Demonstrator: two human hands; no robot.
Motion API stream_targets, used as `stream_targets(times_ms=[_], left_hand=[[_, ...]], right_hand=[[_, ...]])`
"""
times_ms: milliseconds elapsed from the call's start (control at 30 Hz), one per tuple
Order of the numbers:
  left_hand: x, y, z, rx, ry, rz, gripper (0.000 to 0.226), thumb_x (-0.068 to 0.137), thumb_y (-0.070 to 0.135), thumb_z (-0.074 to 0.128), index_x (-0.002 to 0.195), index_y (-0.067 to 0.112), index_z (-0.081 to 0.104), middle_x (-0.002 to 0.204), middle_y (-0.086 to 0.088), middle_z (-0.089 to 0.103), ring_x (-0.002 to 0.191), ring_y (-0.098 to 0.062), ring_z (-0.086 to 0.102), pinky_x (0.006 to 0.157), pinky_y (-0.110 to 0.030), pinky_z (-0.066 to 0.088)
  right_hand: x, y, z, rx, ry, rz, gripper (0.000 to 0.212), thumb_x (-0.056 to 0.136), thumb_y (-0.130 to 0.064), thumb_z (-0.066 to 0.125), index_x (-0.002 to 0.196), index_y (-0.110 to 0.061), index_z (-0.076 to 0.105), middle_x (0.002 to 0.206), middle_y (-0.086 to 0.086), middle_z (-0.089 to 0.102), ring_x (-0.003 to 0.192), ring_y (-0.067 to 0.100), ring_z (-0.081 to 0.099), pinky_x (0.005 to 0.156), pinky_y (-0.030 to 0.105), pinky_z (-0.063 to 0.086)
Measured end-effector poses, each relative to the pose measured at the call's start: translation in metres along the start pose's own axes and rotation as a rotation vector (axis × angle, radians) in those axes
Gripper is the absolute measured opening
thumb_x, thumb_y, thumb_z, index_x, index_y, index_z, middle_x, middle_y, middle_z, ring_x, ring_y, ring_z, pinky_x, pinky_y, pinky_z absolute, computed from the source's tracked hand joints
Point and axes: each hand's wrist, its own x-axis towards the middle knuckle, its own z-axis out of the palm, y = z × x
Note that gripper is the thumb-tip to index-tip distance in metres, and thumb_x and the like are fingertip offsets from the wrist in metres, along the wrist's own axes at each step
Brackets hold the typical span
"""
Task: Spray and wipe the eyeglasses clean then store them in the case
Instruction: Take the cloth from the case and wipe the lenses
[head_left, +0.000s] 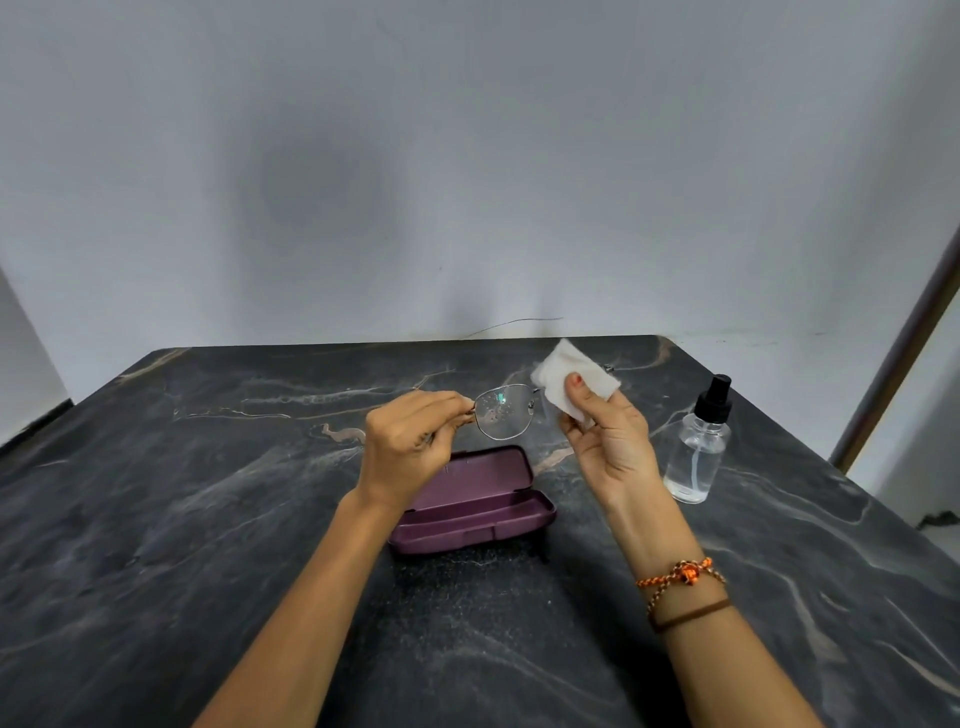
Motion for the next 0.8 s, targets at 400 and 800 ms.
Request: stream_targets(times_ms=[400, 800], left_hand=[[0.0012, 0.0001, -0.0017, -0.004, -0.037, 0.025, 0.01, 0.059, -0.011, 0.074, 0.068, -0.007, 0.071, 0.065, -0.013, 0.071, 0.061, -0.021, 0.069, 0.063, -0.023, 0.053], [0.0051, -0.0054, -0.0084, 0.021, 0.016, 0.01, 0.008, 0.061, -0.01, 0.073, 0.068, -0.007, 0.071, 0.064, -0.014, 0.071, 0.061, -0.021, 0.069, 0.065, -0.021, 0.052]], right_hand=[[-0.0013, -0.0032, -0.0005, 0.188, 0.037, 0.128, 0.019, 0.081, 0.009, 0.055, 0.088, -0.008, 0.06, 0.072, 0.006, 0.072, 0.068, 0.018, 0.07, 0.065, 0.028, 0.058], [-0.0036, 0.0042, 0.002, -0.083, 0.072, 0.066, 0.009, 0.077, -0.006, 0.066, 0.078, -0.015, 0.063, 0.058, -0.005, 0.07, 0.052, 0.005, 0.064, 0.047, 0.015, 0.049]])
